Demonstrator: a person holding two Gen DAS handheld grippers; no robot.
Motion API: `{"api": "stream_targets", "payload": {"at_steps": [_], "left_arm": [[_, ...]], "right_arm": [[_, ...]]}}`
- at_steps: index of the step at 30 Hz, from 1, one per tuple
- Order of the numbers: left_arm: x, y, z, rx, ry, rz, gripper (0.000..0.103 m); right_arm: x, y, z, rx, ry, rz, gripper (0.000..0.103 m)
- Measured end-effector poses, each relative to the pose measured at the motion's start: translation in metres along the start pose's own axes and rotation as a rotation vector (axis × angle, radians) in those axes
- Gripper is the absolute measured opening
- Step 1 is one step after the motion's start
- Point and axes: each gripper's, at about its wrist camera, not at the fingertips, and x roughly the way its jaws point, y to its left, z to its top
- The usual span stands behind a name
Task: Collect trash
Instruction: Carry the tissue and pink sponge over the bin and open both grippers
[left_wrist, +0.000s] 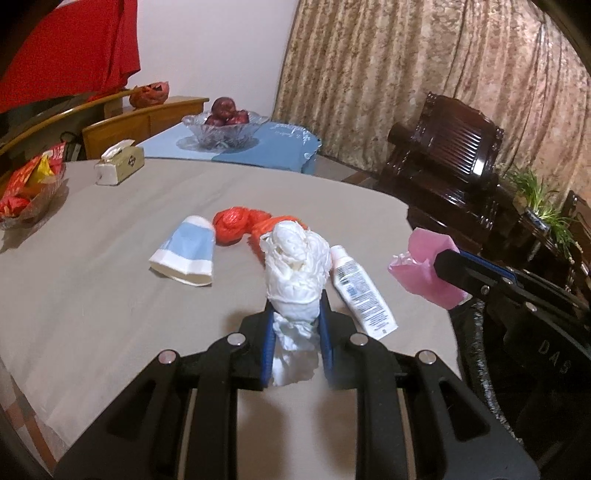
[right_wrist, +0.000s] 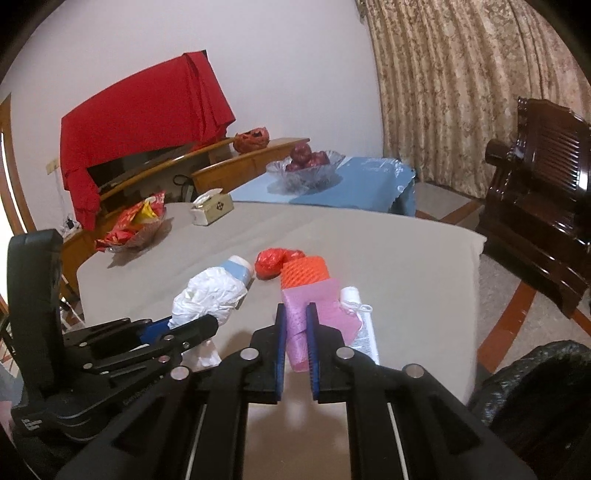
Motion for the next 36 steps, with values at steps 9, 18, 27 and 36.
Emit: {"api": "stream_targets", "payload": {"at_steps": [9,18,27,36], "left_arm": [[-0.02,-0.038,0.008,0.048,-0.033,-0.07,0.02],[-0.026,-0.088,0.005,0.106,-0.037,-0.168,0.02],[-0.024,-0.15,-0.006,0.188,-0.021,-0.276,0.02],[-0.014,-0.207,-0.025,0.27,0.018,-0.376,0.02]], "right_arm": [[-0.042,-0.016,0.01,0.004,-0.068,-0.046,0.01],[-0.09,-0.047,-0.001,0.036,-0.097,-0.137,0.01],[-0.137,-0.084,-0.023,0.085,-0.11,-0.252,0.01],[-0.178,-0.124,-0.052,0.144,-0.099,-0.372,0.01]]}}
